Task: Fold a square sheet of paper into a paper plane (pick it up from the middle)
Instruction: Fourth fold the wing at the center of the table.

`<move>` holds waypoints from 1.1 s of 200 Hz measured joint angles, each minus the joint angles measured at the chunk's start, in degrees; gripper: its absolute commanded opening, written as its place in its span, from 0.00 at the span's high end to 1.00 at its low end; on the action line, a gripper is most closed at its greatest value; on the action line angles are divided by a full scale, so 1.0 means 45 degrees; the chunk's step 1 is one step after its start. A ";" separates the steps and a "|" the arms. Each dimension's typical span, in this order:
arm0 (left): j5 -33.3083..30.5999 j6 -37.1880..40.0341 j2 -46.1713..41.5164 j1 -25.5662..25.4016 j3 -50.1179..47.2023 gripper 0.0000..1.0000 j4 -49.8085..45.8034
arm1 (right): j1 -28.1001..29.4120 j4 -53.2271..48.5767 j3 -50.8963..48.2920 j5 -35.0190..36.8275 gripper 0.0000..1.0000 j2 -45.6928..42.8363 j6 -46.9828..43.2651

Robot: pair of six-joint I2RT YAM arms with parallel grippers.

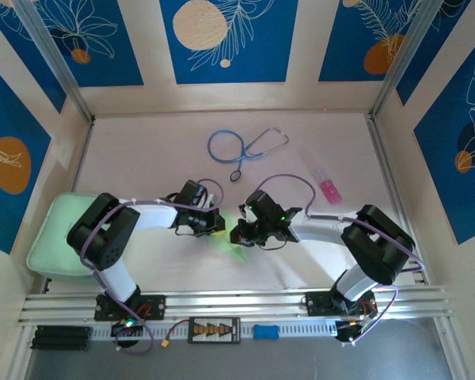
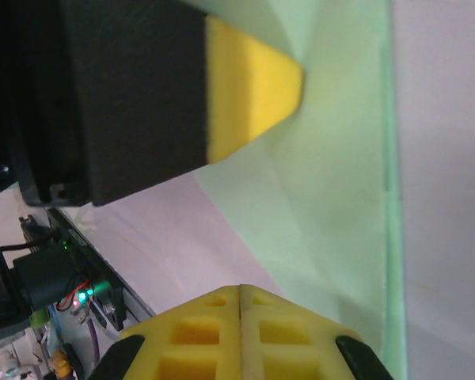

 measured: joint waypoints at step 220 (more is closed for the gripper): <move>-0.0102 0.0180 0.0024 0.0000 0.0180 0.92 -0.0325 | 0.0063 0.1243 -0.1817 0.0155 0.94 -0.0267 0.0573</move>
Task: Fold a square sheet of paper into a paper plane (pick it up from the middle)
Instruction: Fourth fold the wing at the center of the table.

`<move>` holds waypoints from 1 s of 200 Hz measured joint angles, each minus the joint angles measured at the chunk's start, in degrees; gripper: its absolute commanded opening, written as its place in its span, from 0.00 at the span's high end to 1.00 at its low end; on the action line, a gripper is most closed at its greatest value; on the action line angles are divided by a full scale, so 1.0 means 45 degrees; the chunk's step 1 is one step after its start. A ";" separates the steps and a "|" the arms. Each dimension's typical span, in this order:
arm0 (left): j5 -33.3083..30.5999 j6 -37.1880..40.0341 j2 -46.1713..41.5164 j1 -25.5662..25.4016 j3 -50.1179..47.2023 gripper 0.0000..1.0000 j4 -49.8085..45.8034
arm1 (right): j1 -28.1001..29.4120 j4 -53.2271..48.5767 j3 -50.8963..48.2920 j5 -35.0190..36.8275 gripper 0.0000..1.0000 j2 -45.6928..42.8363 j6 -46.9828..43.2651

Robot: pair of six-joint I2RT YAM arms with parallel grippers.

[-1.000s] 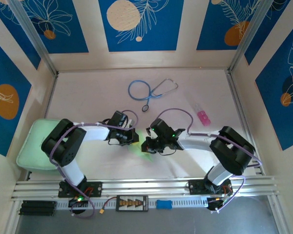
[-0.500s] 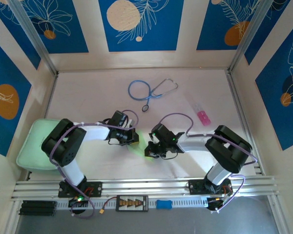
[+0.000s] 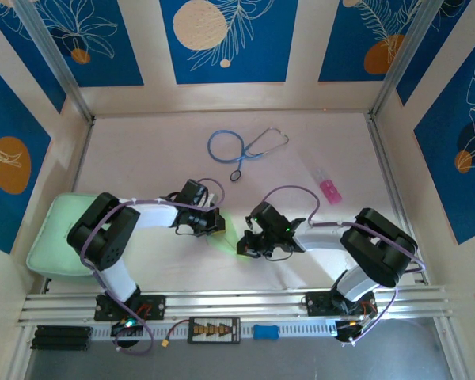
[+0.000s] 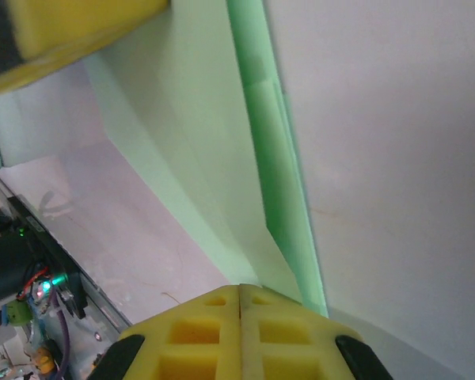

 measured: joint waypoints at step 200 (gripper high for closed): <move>0.0019 0.0000 0.0029 0.0053 0.0000 0.92 0.0034 | -0.0636 0.3750 -0.2584 -0.0913 0.93 -0.0369 0.0981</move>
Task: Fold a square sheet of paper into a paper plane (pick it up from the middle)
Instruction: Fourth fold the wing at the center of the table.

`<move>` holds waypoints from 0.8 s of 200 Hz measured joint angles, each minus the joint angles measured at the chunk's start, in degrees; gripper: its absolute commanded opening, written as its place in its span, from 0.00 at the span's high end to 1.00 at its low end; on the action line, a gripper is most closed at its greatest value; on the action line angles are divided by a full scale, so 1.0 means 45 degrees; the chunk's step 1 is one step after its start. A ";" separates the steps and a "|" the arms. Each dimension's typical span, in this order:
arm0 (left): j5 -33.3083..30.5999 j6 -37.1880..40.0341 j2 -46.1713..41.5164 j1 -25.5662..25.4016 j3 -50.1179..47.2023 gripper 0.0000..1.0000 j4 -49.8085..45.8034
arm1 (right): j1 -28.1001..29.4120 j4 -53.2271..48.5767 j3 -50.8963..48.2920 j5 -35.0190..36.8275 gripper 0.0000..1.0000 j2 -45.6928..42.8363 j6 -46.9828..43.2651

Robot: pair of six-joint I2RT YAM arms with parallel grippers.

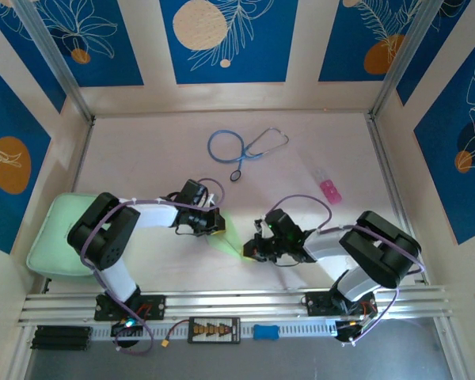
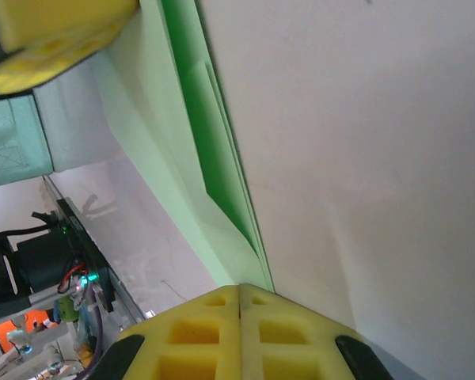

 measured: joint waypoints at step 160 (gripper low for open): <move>0.0000 -0.0005 0.0000 0.0063 0.0000 0.92 0.0010 | 0.0034 -0.3279 0.1651 0.0136 0.93 -0.1132 -0.0894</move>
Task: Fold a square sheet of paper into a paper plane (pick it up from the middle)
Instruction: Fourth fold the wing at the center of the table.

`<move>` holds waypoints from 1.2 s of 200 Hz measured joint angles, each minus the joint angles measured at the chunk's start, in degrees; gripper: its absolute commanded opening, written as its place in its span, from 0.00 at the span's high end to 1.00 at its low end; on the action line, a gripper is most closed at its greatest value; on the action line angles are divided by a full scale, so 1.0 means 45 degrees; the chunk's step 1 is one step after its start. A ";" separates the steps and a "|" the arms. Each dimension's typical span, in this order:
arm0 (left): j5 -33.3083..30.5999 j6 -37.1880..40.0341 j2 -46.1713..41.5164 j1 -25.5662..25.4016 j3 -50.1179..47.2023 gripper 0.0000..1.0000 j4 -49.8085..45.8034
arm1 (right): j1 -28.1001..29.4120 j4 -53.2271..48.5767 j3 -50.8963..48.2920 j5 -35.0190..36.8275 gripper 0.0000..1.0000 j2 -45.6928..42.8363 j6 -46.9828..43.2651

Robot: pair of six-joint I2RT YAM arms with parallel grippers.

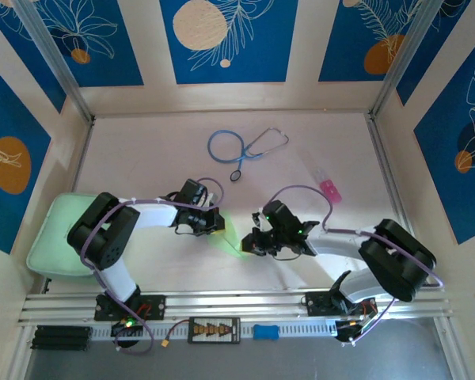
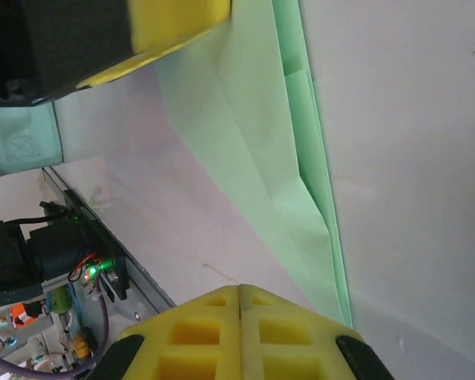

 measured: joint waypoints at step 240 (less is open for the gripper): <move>-0.0068 -0.0811 0.0000 0.0165 -0.0005 0.92 0.0185 | 0.1205 -0.0427 -0.0777 0.2453 0.77 -0.0447 0.2827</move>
